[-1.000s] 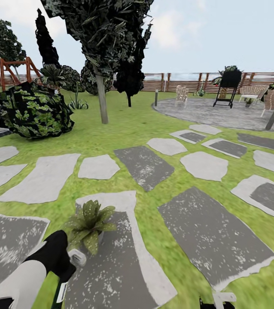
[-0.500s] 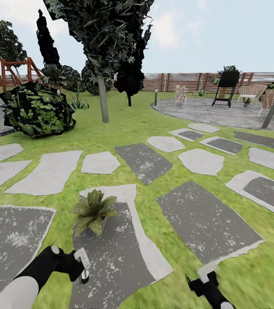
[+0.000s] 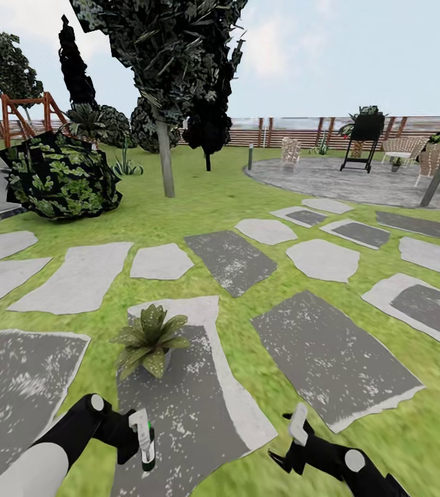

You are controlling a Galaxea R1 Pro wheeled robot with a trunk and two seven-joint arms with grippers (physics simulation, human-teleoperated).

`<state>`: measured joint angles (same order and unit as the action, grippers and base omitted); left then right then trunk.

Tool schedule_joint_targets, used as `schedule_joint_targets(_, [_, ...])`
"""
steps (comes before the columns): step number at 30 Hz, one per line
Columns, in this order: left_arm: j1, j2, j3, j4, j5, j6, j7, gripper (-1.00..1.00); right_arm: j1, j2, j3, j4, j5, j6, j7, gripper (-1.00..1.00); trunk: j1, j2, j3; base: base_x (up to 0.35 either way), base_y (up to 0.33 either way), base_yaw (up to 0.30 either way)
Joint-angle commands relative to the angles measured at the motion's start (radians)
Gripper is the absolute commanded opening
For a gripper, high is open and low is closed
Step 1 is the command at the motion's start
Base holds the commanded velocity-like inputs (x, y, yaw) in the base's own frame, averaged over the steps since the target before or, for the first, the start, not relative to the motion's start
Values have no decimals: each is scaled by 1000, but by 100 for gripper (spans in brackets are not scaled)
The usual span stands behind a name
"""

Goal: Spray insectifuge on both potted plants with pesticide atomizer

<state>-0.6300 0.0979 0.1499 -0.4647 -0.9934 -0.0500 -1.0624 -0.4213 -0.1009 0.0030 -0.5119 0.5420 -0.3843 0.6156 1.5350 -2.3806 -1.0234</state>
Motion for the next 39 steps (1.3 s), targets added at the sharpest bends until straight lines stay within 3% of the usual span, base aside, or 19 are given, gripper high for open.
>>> schedule_joint_targets(1, [-1,-1,7,-1,-10,-5,-7,-100,0,0,0,-2,7,-5,7,100,0,0,-1,0,0,0])
schedule_joint_targets(5, [0,-1,6,0,-10,0,-10,-100,-1,6,1,-4,6,-5,18,100,0,0,-1,0,0,0])
schedule_joint_targets(6, [0,-1,6,0,-10,0,-9,-100,-1,8,1,-4,6,-5,18,-100,0,0,-1,0,0,0])
schedule_joint_targets(11, [1,-1,-16,0,-12,2,-1,-100,-1,36,9,-3,5,-6,30,-100,0,0,-1,0,0,0])
schedule_joint_targets(16, [1,-8,-39,0,-11,3,32,-100,-1,93,83,-21,6,-6,54,-100,0,0,-1,0,0,0])
schedule_joint_targets(19, [1,-26,-43,0,-10,0,41,-100,-1,129,130,-41,6,-5,55,-100,0,0,-1,0,0,0])
schedule_joint_targets(24, [1,-52,-45,-1,-8,-9,47,-100,-1,163,145,-47,6,-5,55,-100,0,0,-1,0,0,0])
schedule_joint_targets(28, [2,-79,-58,-2,-8,-13,47,-100,-1,169,146,-47,6,-5,55,-100,0,0,-1,0,0,0])
schedule_joint_targets(29, [2,-84,-74,-2,-8,-13,47,-100,-1,170,146,-47,6,-5,55,-100,0,0,-1,0,0,0])
schedule_joint_targets(31, [2,-97,-143,-2,-5,-13,47,-100,-1,170,146,-47,6,-5,55,-100,0,0,-1,0,0,0])
schedule_joint_targets(33, [2,-107,-176,-1,-1,-13,51,-100,-1,170,146,-47,6,-5,55,-100,0,0,-1,0,0,0])
schedule_joint_targets(39, [4,-143,-209,0,-8,-13,115,-100,-1,171,146,-48,6,-5,55,-100,0,0,-1,0,0,0])
